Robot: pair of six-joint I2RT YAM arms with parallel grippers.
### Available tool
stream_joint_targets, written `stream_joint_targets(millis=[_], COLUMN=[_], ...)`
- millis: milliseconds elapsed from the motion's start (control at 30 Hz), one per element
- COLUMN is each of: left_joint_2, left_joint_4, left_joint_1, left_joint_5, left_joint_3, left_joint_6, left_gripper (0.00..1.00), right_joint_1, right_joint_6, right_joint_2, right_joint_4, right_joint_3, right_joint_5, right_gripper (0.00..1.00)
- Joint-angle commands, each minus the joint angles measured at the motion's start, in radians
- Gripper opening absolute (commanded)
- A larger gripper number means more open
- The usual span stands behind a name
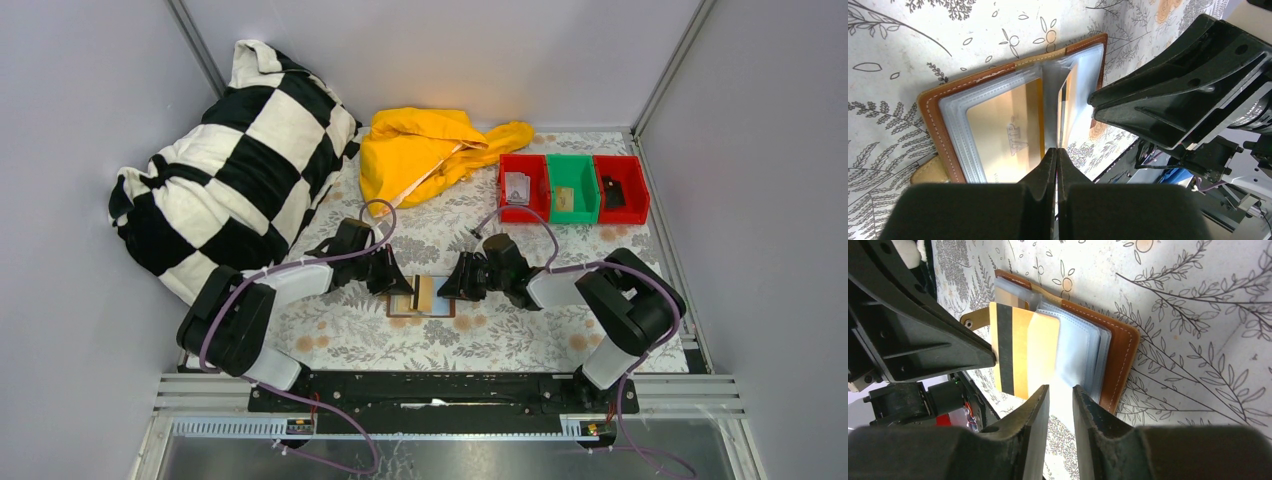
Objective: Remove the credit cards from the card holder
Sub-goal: Remove the credit card from the card holder.
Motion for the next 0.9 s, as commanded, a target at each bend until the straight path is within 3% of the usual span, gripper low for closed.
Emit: stream_joint_targets(millis=[0,133,233,467,867], left_joint_2=[-0.034,-0.017,-0.024,-0.019,-0.025], left_joint_4=[-0.016,-0.071,-0.065,-0.027,-0.049], left_joint_1=[0.005,0.005,0.005,0.006,0.005], left_joint_5=[0.024,0.019,0.019,0.043,0.028], left_joint_3=[0.036,0.070,0.072,0.053,0.055], left_joint_6=[0.053,0.088,0.076,0.050,0.056], left_gripper=[0.00,0.00,0.00,0.00,0.00], right_joint_1=[0.000,0.000,0.000,0.002,0.033], right_joint_6=[-0.050,-0.064,-0.055,-0.057,-0.045], right_joint_2=[-0.028,-0.059,-0.096,-0.097,-0.102], right_joint_4=[-0.147,-0.160,-0.157,-0.153,-0.154], right_joint_3=[-0.017,-0.024,-0.036,-0.009,0.050], right_joint_5=[0.048,0.037,0.051,0.038,0.058], right_gripper=[0.35,0.37,0.29,0.28,0.33])
